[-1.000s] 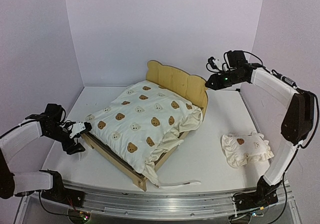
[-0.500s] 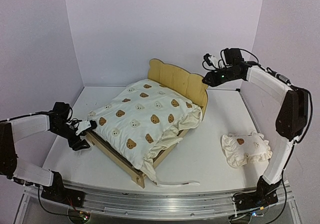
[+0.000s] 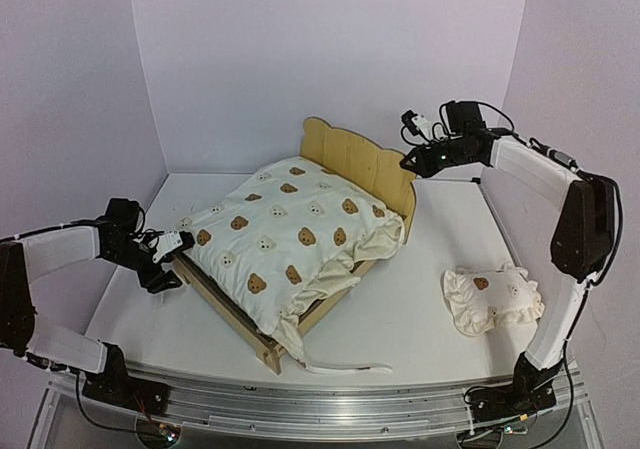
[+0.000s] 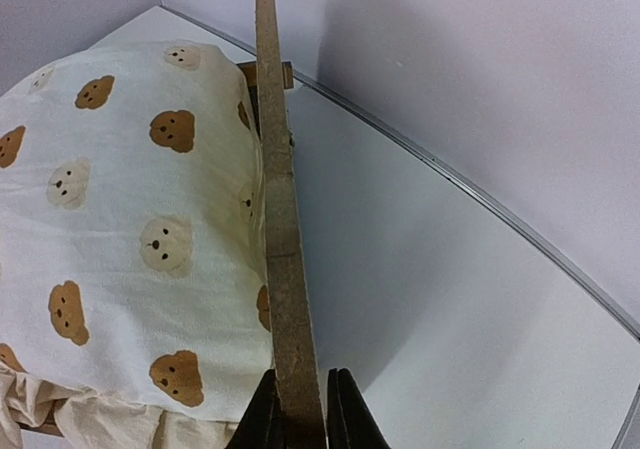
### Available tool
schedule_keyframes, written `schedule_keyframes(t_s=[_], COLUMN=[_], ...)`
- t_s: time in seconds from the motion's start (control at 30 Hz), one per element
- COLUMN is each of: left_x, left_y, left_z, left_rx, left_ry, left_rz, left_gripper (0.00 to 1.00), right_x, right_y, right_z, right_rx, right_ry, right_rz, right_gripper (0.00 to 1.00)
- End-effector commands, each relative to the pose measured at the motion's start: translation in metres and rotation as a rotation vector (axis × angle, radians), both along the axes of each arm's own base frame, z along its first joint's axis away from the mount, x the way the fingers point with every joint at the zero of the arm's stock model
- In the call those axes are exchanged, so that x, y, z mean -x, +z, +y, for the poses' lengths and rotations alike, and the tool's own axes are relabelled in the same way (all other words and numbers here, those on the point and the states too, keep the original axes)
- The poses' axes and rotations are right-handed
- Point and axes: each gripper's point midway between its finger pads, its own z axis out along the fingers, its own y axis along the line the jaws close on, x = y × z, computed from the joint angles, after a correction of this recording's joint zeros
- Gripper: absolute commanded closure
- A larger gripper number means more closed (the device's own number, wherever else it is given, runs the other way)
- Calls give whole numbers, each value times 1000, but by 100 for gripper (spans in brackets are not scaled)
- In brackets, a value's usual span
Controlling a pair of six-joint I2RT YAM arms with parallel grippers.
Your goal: Set up the pet bed
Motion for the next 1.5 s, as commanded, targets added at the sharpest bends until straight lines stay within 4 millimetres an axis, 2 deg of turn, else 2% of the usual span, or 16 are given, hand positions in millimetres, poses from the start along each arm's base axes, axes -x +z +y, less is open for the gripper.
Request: schedule_keyframes(t_s=[0.0, 0.1, 0.2, 0.4, 0.43, 0.6, 0.67, 0.83, 1.0, 1.13, 1.2, 1.3, 1.4, 1.47], left_x=[-45, -69, -90, -131, -139, -195, -217, -251, -267, -277, -279, -275, -265, -254], left_y=[46, 64, 66, 46, 37, 32, 31, 30, 32, 44, 56, 79, 106, 117], left_z=[-17, -26, -39, -59, -62, -80, -88, -106, -116, -117, -114, -105, -89, -78], left_rx=[107, 182, 204, 198, 198, 203, 208, 253, 287, 303, 311, 345, 379, 379], left_ry=[7, 36, 31, 21, 29, 64, 76, 112, 130, 158, 175, 199, 222, 243], left_rz=[-129, -107, -87, -47, -25, -57, -83, -95, -101, -104, -115, -112, -98, -79], left_gripper=[27, 27, 27, 28, 28, 30, 30, 30, 29, 29, 29, 27, 23, 20], right_x=[30, 57, 92, 163, 173, 207, 212, 213, 211, 201, 196, 191, 187, 182], right_y=[8, 10, 5, -8, -12, -21, -16, 8, 39, 82, 103, 121, 125, 122], right_z=[-18, -33, -44, -63, -65, -72, -76, -86, -96, -107, -107, -91, -66, -43], right_rx=[8, 20, -3, -72, -77, -97, -100, -94, -50, -19, -34, -86, -166, -212], right_ry=[-91, -136, -173, -266, -276, -331, -367, -427, -455, -482, -478, -414, -326, -268], right_rz=[40, 43, 83, 175, 201, 317, 335, 323, 283, 167, 117, 110, 172, 216], right_gripper=[90, 90, 88, 82, 79, 65, 59, 52, 42, 38, 37, 40, 47, 51])
